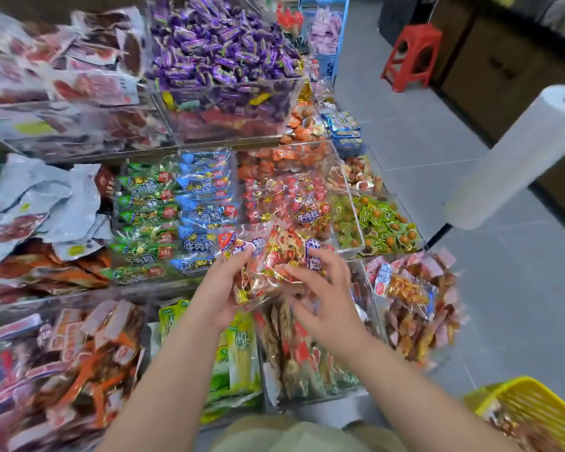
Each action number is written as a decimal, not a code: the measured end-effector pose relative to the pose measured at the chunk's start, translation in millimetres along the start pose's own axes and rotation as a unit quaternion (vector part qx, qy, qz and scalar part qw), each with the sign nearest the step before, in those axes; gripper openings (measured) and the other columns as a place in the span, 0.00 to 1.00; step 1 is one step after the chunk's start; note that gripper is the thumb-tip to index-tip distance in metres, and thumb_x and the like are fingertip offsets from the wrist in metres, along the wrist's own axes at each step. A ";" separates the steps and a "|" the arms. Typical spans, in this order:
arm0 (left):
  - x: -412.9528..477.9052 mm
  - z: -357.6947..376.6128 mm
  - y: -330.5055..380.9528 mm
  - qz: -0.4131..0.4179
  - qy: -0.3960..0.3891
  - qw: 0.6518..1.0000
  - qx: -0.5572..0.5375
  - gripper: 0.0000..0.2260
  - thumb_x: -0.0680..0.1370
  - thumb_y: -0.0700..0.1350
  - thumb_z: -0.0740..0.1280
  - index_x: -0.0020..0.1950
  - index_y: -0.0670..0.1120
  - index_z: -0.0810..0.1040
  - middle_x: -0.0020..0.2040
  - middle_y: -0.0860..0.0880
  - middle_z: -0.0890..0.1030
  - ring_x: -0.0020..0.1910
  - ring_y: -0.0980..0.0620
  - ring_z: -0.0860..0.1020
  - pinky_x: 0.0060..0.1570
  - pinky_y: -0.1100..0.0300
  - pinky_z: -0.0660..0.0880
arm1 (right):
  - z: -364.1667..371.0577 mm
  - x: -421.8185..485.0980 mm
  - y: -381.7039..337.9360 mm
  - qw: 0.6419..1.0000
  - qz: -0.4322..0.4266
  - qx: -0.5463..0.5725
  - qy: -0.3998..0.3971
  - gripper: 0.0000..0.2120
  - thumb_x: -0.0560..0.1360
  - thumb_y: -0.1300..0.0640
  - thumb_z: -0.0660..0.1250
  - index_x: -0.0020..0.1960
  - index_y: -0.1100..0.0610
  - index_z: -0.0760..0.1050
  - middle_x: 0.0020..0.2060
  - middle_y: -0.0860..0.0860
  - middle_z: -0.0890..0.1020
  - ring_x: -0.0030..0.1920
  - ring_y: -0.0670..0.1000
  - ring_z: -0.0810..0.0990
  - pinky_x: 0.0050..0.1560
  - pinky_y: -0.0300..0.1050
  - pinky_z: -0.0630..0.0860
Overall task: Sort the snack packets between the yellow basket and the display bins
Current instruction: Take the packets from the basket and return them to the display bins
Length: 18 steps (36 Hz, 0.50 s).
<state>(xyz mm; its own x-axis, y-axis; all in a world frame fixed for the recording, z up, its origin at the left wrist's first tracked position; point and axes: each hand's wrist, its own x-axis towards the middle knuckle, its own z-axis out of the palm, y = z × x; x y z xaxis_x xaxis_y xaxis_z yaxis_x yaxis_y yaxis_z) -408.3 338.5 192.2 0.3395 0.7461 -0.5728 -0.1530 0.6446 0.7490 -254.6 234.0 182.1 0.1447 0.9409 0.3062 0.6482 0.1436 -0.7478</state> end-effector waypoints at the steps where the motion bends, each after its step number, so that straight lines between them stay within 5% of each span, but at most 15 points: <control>1: 2.3 -3.9 1.4 -0.003 0.004 1.000 0.005 0.31 0.72 0.53 0.70 0.71 0.41 0.68 0.52 0.40 0.83 0.46 0.43 0.83 0.38 0.53 0.78 | -0.3 3.3 -1.4 0.999 0.022 0.035 -0.028 0.20 0.71 0.52 0.70 0.59 0.34 0.73 0.69 0.40 0.57 0.73 0.49 0.52 0.70 0.35 0.49; 5: 6.4 -11.3 7.3 -0.004 -0.018 0.999 0.039 0.35 0.64 0.55 0.72 0.67 0.39 0.73 0.49 0.43 0.84 0.42 0.45 0.84 0.37 0.56 0.78 | -5.9 21.0 -0.9 0.989 0.092 0.107 -0.052 0.12 0.71 0.38 0.62 0.53 0.25 0.70 0.66 0.24 0.53 0.72 0.36 0.52 0.68 0.37 0.52; 7: 7.9 -13.5 9.7 -0.003 -0.022 0.999 0.045 0.36 0.63 0.54 0.74 0.66 0.38 0.73 0.48 0.43 0.85 0.43 0.45 0.84 0.38 0.56 0.79 | -10.6 33.0 3.9 0.986 0.123 0.087 -0.074 0.22 0.71 0.38 0.67 0.60 0.23 0.62 0.67 0.27 0.52 0.69 0.36 0.55 0.68 0.44 0.54; 9: 11.0 -14.0 10.6 0.002 -0.005 0.999 0.040 0.44 0.60 0.54 0.77 0.71 0.38 0.67 0.54 0.40 0.83 0.51 0.42 0.82 0.49 0.49 0.79 | -15.8 46.3 12.4 0.973 0.200 0.075 -0.093 0.39 0.65 0.39 0.73 0.67 0.25 0.52 0.69 0.31 0.48 0.66 0.38 0.55 0.66 0.46 0.55; 11: 12.2 -9.2 12.0 0.006 0.001 0.999 0.045 0.47 0.58 0.54 0.79 0.73 0.41 0.64 0.58 0.40 0.82 0.55 0.41 0.81 0.59 0.43 0.74 | -20.7 58.9 18.4 0.943 0.294 0.112 -0.109 0.47 0.59 0.41 0.78 0.70 0.34 0.56 0.73 0.41 0.48 0.66 0.42 0.59 0.69 0.49 0.59; 14: 16.3 -0.5 12.4 0.017 -0.001 0.999 0.042 0.41 0.60 0.53 0.77 0.70 0.44 0.68 0.47 0.48 0.86 0.46 0.48 0.84 0.46 0.52 0.79 | -24.3 69.6 29.3 0.867 0.392 0.277 -0.134 0.47 0.52 0.46 0.79 0.68 0.43 0.66 0.70 0.53 0.67 0.63 0.52 0.73 0.58 0.53 0.74; 16: 19.4 5.2 12.3 0.014 0.005 0.999 0.046 0.44 0.61 0.54 0.78 0.73 0.46 0.65 0.46 0.51 0.86 0.44 0.50 0.84 0.45 0.54 0.78 | -25.6 73.4 38.2 0.816 0.422 0.368 -0.146 0.40 0.58 0.49 0.76 0.68 0.45 0.67 0.56 0.53 0.81 0.49 0.50 0.82 0.44 0.48 0.78; 18: 23.9 9.9 13.7 0.010 0.002 0.999 0.050 0.47 0.54 0.59 0.80 0.70 0.47 0.69 0.52 0.48 0.85 0.49 0.48 0.84 0.50 0.51 0.78 | -27.3 76.9 45.8 0.771 0.429 0.443 -0.162 0.28 0.67 0.46 0.68 0.67 0.44 0.68 0.48 0.50 0.84 0.43 0.49 0.84 0.44 0.51 0.79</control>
<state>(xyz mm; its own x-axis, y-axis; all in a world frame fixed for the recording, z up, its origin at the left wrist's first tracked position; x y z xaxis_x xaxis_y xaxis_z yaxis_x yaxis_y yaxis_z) -393.1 363.6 192.1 0.3336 0.7594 -0.5586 -0.0660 0.6099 0.7897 -193.4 304.5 187.5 -0.0515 0.8125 -0.5807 -0.3666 -0.5563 -0.7458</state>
